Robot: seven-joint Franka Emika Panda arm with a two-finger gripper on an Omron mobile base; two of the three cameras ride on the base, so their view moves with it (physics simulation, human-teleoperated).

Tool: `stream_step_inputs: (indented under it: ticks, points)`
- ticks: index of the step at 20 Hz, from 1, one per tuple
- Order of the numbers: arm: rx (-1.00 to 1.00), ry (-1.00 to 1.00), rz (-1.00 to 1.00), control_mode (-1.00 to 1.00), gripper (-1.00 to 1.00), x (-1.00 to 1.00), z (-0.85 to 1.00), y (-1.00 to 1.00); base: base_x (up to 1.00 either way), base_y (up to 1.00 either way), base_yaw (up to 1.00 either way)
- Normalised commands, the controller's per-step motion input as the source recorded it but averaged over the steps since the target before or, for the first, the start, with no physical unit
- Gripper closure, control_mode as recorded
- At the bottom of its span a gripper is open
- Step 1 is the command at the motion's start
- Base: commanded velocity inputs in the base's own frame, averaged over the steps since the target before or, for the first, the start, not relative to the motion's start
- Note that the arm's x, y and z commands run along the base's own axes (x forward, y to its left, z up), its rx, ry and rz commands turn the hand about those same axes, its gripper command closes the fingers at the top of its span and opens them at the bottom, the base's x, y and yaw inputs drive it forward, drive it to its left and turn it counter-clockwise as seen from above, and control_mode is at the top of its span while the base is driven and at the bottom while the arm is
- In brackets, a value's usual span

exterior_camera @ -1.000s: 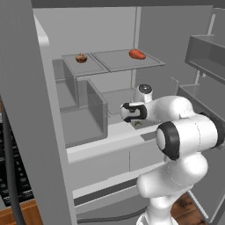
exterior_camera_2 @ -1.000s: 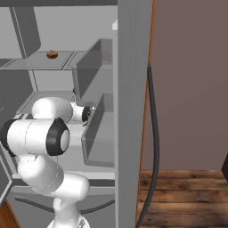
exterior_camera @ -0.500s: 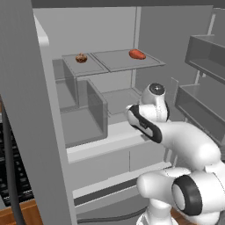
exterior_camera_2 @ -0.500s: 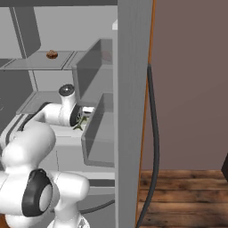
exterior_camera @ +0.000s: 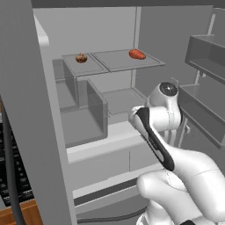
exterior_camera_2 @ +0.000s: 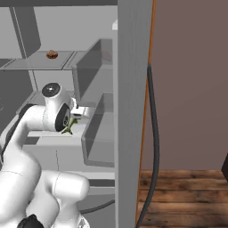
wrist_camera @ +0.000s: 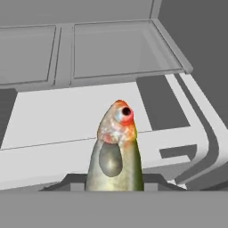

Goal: Gather the sweet potato and mushroom from the fridge and place them on a tray on the dining counter. Then gather the chicken drumstick and fish from the fridge and place them on the other tray.

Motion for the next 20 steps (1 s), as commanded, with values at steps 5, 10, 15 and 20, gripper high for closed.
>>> stream_step_inputs:
  ticks: [5, 10, 15, 20]
  points:
    - [0.00, 0.03, -0.01, -1.00, 1.00, -0.82, 0.36, 0.02, 0.00, 0.00, 0.00]
    - [0.00, 0.06, 0.00, -1.00, 1.00, -0.90, 0.27, 0.00, 0.00, 0.00, 0.00]
    - [0.00, 0.07, 0.00, -1.00, 1.00, -0.94, 0.24, 0.00, 0.00, 0.00, 0.00]
    - [0.00, 0.02, 0.00, -1.00, 1.00, -0.99, 0.36, 0.00, 0.00, 0.00, 0.00]
